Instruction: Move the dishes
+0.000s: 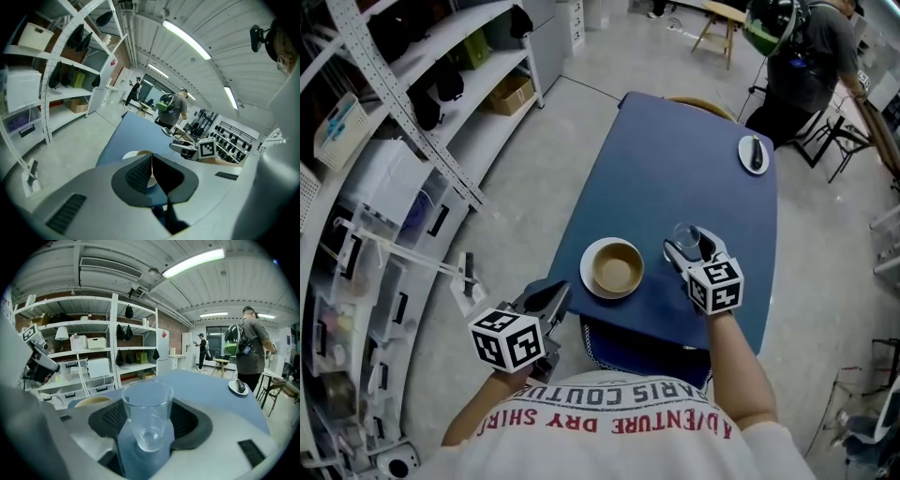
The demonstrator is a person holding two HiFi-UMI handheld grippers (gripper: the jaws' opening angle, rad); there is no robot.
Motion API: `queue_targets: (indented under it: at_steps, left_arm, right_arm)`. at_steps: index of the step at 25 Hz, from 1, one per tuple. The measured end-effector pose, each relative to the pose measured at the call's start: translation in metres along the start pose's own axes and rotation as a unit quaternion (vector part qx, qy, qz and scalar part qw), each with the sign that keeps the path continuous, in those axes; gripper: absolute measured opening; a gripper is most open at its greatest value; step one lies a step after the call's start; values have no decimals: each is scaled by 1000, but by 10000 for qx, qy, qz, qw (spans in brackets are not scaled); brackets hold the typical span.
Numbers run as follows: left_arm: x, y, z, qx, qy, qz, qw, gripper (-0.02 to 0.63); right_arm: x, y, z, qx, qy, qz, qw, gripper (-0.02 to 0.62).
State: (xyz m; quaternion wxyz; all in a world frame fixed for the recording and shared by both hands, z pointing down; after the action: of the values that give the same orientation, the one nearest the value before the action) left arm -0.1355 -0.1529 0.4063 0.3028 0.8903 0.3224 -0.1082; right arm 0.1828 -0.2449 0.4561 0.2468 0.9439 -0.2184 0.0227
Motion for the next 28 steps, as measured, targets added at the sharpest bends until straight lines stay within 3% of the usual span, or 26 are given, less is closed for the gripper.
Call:
queue_targets:
  at_steps: [10,17,28]
  left_arm:
    - [-10,5,2,14,-206,64,9998,29]
    - [-13,6,1,15,-201,41,9998,29]
    - [-6,-2,-8,23,4,-101,9999,29]
  right_arm:
    - [9,8,-12,118,63,88,9999,287]
    - [10,6,-12,54,40,-85,9999,311]
    - [-18,-44,-28,-52,541,-145,9984,316]
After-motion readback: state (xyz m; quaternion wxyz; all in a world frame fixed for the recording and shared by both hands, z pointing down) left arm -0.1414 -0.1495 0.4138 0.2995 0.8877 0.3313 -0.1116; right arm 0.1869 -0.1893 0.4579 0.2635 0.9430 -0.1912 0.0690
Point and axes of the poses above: the fingertips, and each gripper's own axes: y forward along the fingers, x to its right, z out of its top, the point moved 8 cm from there along -y, backward along the fingers, and after that the axes turned 9 degrees about y, right-handed, at the moved point
